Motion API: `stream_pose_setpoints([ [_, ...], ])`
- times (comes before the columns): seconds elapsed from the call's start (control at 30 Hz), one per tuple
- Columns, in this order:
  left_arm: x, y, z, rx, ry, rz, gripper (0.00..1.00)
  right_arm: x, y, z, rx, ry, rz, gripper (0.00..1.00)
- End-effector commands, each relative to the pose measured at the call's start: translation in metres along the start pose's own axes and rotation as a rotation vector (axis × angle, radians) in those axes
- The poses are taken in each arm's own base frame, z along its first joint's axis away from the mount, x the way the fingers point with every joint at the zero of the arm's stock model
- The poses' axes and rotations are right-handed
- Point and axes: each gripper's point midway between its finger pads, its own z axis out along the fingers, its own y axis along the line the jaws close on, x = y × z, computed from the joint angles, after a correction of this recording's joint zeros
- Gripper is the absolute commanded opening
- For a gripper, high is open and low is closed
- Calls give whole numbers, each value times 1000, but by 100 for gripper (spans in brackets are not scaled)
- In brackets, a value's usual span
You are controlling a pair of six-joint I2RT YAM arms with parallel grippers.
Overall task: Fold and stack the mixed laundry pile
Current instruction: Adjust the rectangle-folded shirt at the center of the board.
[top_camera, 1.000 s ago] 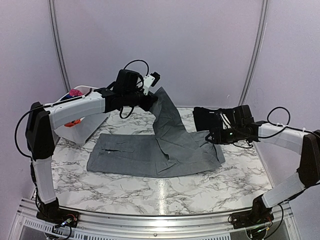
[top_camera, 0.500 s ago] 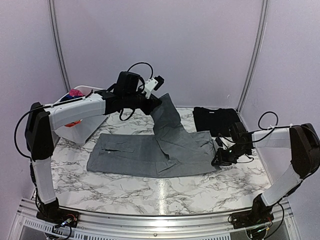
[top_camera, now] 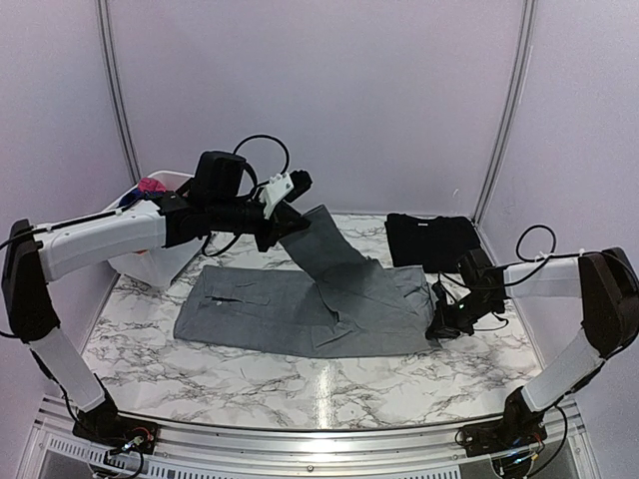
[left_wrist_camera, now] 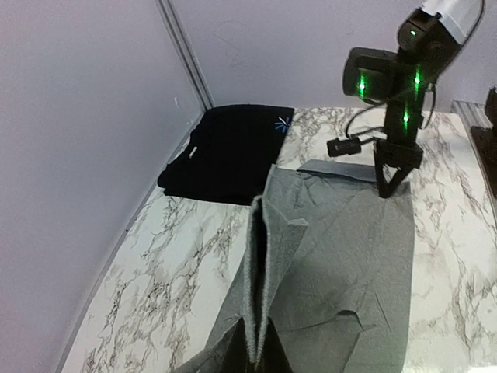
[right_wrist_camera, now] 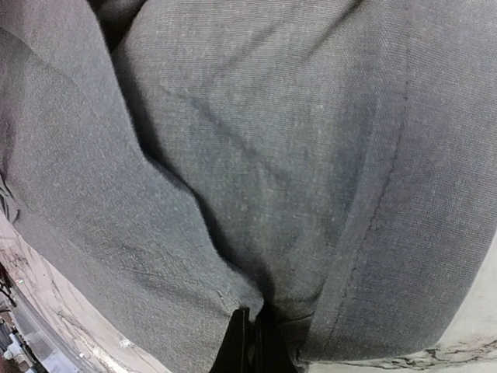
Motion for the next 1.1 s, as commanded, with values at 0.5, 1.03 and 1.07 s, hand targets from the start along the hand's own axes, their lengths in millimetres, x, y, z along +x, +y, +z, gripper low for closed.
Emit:
stream_pose_setpoints([
  [0.5,152,-8,-48,-30,395,422,0,27,-29,5,45,32,204,0],
  [1.03,190,27,-69,-100,525,458,44,30,-32,7,43,40,208,0],
  [1.07,187,29,-71,-117,520,447,60,27,-29,6,33,35,199,0],
])
